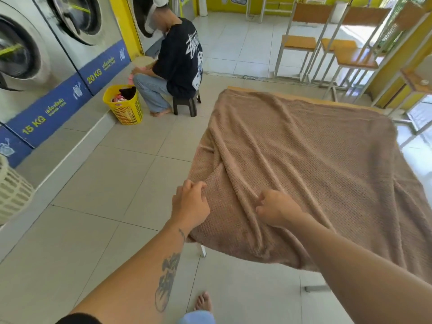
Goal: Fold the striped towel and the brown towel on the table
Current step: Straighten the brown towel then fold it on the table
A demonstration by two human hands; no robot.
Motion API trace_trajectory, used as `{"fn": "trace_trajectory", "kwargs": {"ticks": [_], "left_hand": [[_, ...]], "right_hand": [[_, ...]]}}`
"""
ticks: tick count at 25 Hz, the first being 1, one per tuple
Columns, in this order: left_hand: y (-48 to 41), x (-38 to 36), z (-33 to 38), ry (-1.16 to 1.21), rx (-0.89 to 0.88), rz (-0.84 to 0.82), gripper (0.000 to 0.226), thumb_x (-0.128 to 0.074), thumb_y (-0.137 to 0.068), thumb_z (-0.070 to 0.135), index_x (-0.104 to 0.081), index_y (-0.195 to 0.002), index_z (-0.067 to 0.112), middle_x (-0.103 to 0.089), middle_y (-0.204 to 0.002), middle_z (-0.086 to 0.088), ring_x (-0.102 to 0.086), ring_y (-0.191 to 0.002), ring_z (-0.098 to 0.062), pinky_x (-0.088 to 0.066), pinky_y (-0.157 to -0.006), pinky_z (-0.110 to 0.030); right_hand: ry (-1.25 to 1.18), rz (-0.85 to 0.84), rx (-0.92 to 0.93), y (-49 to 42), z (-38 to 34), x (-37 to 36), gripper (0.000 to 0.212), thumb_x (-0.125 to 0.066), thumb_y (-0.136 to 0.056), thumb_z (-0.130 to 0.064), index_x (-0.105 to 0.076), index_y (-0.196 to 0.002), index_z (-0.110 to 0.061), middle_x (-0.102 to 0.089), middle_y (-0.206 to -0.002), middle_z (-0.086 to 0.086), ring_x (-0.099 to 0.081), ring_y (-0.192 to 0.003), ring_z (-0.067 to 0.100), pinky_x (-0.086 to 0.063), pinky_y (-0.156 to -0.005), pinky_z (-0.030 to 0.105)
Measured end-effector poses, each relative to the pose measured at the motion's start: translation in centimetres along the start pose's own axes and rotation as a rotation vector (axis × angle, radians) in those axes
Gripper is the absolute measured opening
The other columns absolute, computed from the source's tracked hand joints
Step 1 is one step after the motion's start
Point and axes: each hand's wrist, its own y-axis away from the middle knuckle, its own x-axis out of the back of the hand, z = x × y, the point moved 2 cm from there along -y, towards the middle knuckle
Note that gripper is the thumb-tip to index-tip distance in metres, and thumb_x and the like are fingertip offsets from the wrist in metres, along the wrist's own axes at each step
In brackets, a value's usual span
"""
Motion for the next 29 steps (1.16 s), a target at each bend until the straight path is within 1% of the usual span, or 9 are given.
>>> {"fn": "trace_trajectory", "kwargs": {"ticks": [4,7,9,13,18,22,24,26,29], "left_hand": [[-3.1,0.4,-1.4,0.044,-0.05,-0.131,0.043,-0.053,-0.095,0.023,-0.049,-0.137,0.027,-0.054,-0.129,-0.004,-0.051,-0.119,-0.026,-0.044,-0.101,-0.042],[-4.5,0.9,-2.2,0.174,-0.006,-0.23,0.043,-0.057,-0.09,0.02,-0.055,-0.133,0.025,-0.065,-0.106,-0.001,-0.06,-0.097,-0.021,-0.048,-0.082,-0.033],[-5.1,1.5,-2.6,0.245,0.013,-0.284,0.035,-0.059,-0.089,0.021,-0.063,-0.124,0.024,-0.067,-0.1,0.002,-0.061,-0.094,-0.02,-0.048,-0.081,-0.031],[-5.4,2.6,-3.8,0.271,0.051,-0.264,0.023,-0.058,-0.083,0.014,-0.066,-0.101,0.025,-0.066,-0.1,0.0,-0.061,-0.089,-0.019,-0.05,-0.075,-0.031],[-4.9,2.6,-6.3,0.171,0.16,-0.24,0.032,-0.053,-0.08,0.013,-0.056,-0.109,0.026,-0.061,-0.104,-0.005,-0.056,-0.087,-0.022,-0.04,-0.065,-0.031],[-5.2,2.9,-4.7,0.296,0.235,-0.228,0.022,-0.052,-0.091,0.031,-0.057,-0.111,0.024,-0.06,-0.105,0.003,-0.057,-0.092,-0.019,-0.042,-0.074,-0.031],[-5.7,3.1,-3.2,0.354,0.256,-0.191,0.009,-0.052,-0.095,0.033,-0.056,-0.096,0.025,-0.056,-0.091,0.002,-0.053,-0.083,-0.018,-0.039,-0.071,-0.029],[-6.3,3.2,-2.4,0.415,0.274,-0.065,0.021,-0.05,-0.094,0.023,-0.047,-0.074,0.017,-0.051,-0.071,-0.001,-0.045,-0.063,-0.019,-0.032,-0.057,-0.028],[-6.5,3.8,-3.2,0.514,0.35,0.178,0.01,-0.049,-0.088,0.008,-0.051,-0.078,0.01,-0.056,-0.072,-0.003,-0.047,-0.058,-0.019,-0.034,-0.051,-0.026]], "right_hand": [[-0.005,0.011,-0.121,-1.5,-1.9,-0.3,0.028,-0.052,-0.08,-0.019,-0.047,-0.108,-0.017,-0.058,-0.099,0.005,-0.058,-0.088,0.025,-0.055,-0.073,0.038],[-0.107,0.062,-0.187,-1.3,-1.6,-0.3,0.027,-0.052,-0.079,-0.012,-0.052,-0.106,-0.017,-0.06,-0.097,0.004,-0.058,-0.084,0.024,-0.055,-0.07,0.038],[-0.199,0.158,-0.213,-1.3,-1.3,0.0,0.026,-0.052,-0.079,-0.01,-0.057,-0.103,-0.016,-0.059,-0.093,0.003,-0.056,-0.08,0.023,-0.053,-0.069,0.037],[-0.243,0.033,-0.192,-1.9,-0.8,0.0,0.018,-0.049,-0.078,-0.012,-0.06,-0.091,-0.016,-0.063,-0.09,0.005,-0.059,-0.08,0.021,-0.051,-0.065,0.035],[-0.269,-0.012,-0.173,-2.1,-0.7,-0.8,0.021,-0.05,-0.081,-0.009,-0.059,-0.098,-0.017,-0.062,-0.097,0.005,-0.065,-0.088,0.024,-0.056,-0.071,0.039],[-0.262,-0.021,-0.123,-2.0,-0.6,-1.2,0.015,-0.054,-0.084,-0.012,-0.058,-0.097,-0.019,-0.063,-0.093,0.001,-0.059,-0.08,0.018,-0.051,-0.067,0.033],[-0.209,-0.004,-0.105,-2.1,-0.5,-1.6,0.011,-0.053,-0.083,-0.011,-0.057,-0.088,-0.02,-0.062,-0.09,0.0,-0.057,-0.078,0.016,-0.05,-0.066,0.032],[-0.158,0.033,-0.089,-2.1,-0.6,-2.0,0.015,-0.05,-0.084,-0.011,-0.054,-0.078,-0.025,-0.059,-0.088,-0.002,-0.056,-0.08,0.017,-0.053,-0.069,0.035],[-0.146,0.103,-0.105,-1.8,-0.3,-2.4,0.012,-0.053,-0.086,-0.018,-0.051,-0.095,-0.026,-0.048,-0.102,-0.003,-0.051,-0.096,0.021,-0.05,-0.083,0.038]]}}
